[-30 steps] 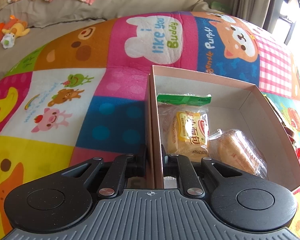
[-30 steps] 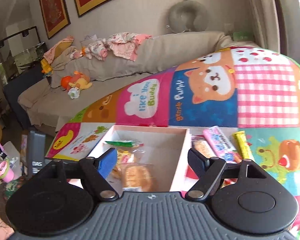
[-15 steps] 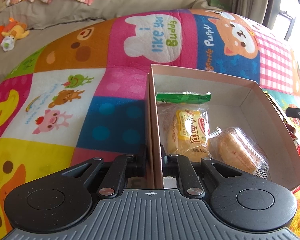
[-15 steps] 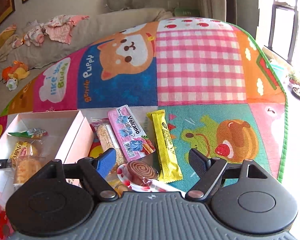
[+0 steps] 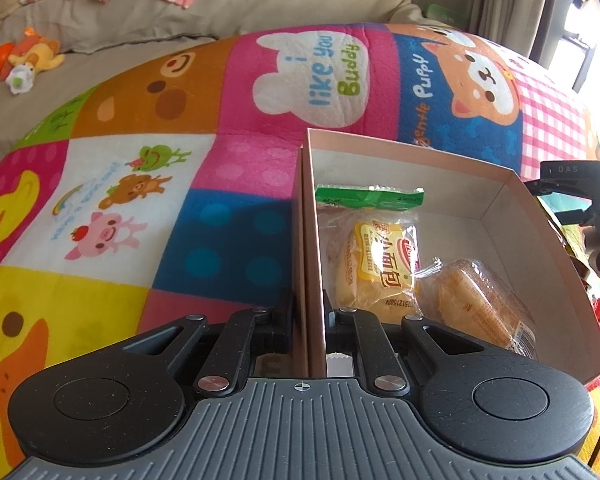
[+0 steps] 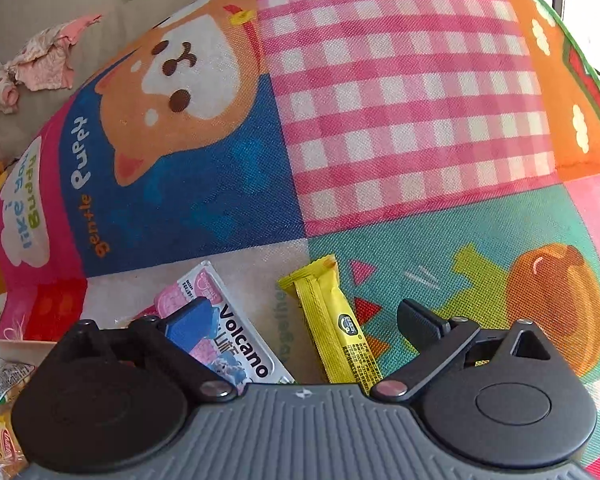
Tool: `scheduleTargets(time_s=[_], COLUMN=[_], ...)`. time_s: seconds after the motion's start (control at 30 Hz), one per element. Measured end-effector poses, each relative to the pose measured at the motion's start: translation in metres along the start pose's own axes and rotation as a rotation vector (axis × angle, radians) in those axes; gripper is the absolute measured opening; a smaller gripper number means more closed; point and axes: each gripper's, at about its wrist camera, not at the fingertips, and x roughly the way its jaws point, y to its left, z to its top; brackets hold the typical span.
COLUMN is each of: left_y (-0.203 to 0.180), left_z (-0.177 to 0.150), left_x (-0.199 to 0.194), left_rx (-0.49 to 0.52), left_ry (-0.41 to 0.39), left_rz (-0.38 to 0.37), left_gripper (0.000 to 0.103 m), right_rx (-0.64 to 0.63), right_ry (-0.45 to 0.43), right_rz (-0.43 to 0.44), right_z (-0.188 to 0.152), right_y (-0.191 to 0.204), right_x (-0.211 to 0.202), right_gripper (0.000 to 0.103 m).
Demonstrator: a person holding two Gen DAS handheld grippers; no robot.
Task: Organize objects
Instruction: 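Grasp the brown swirl lollipop with the right tool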
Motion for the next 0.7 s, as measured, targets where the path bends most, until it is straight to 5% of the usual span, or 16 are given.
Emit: scheduleTargets(time_s=[0.13,0.2,0.4,0.53,0.7], left_y=[0.002,0.002,0.003,0.002,0.002], left_z=[-0.001,-0.001,-0.001,-0.001,-0.001], left_x=[0.000,0.000,0.000,0.000,0.000], left_rx=[-0.001,-0.003,-0.004,-0.005,-0.005], left_ry=[-0.004,-0.007,-0.007,-0.008,-0.007], left_rz=[-0.011,-0.014,-0.015,-0.016,-0.014], left_gripper=[0.014,0.014,0.014,0.014,0.014], right_rx=[-0.005,-0.004,-0.063,-0.052,-0.133], right_ry=[0.018,0.036,0.034,0.066,0.045], right_rz=[0.053,0.070,0.017,0.075,0.108], right_z=[-0.005,-0.010,-0.029,-0.049,-0.081], right_y=[-0.003,-0.008,-0.023,-0.040,-0.036], right_x=[-0.010,-0.018,-0.042,-0.052,-0.072], right_gripper=[0.073,0.069,0.069,0.083,0.084])
